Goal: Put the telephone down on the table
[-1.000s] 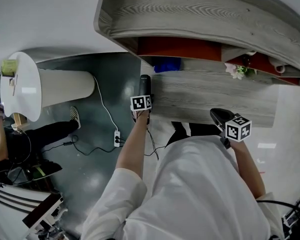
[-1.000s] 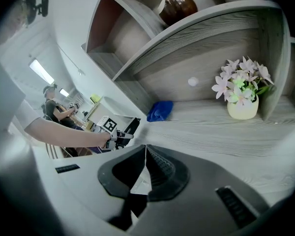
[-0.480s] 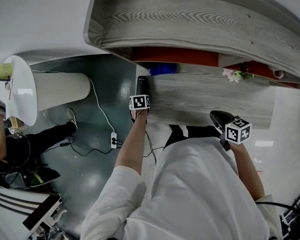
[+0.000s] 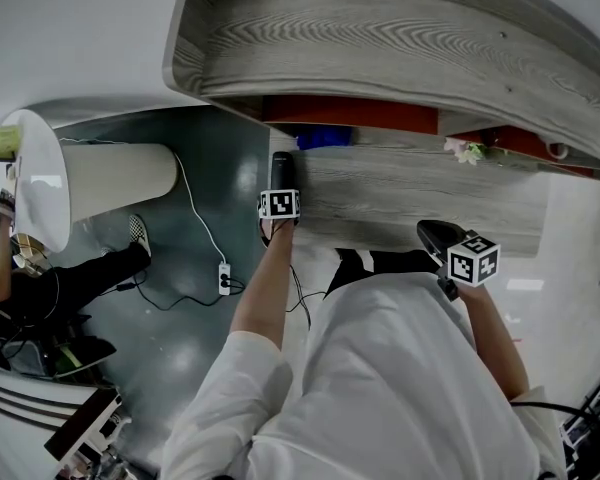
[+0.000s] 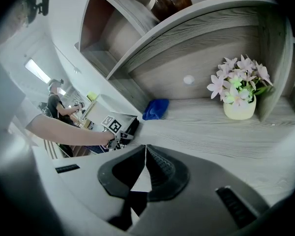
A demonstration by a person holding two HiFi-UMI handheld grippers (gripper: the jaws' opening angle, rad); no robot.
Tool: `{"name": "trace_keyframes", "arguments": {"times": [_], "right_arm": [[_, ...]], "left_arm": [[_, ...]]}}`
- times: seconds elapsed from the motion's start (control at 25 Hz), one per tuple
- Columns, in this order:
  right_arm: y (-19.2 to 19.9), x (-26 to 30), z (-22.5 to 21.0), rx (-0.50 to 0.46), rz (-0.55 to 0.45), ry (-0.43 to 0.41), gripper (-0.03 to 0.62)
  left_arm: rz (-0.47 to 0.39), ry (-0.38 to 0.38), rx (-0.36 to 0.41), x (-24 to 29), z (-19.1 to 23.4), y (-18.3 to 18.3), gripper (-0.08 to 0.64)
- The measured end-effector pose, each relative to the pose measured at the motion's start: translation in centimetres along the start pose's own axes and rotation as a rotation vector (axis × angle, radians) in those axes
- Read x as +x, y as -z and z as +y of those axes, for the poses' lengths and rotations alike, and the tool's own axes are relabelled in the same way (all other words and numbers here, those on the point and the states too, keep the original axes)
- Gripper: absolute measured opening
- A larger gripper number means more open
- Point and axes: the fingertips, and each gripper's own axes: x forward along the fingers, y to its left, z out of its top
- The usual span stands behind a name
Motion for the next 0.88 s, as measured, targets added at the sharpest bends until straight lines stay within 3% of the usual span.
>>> {"name": "trace_keyframes", "arguments": {"times": [0.12, 0.28, 0.72, 0.88], "right_arm": [[0.1, -0.1, -0.1, 0.0, 0.0, 0.005, 0.02], [0.1, 0.0, 0.0, -0.002, 0.001, 0.001, 0.02], [0.1, 0.6, 1.4, -0.026, -0.015, -0.027, 0.02], [0.5, 0.7, 2.2, -0.035, -0.018, -0.032, 0.02]], "left_arm": [[0.001, -0.022, 0.027, -0.2, 0.4, 0.1, 0.301], [-0.033, 0.029, 0.038, -0.1, -1.1, -0.1, 0.338], [-0.111, 0.003, 0.097, -2.6, -0.5, 0.1, 0.347], [-0.138, 0.022, 0.079, -3.7, -0.6, 1.0, 0.347]]}}
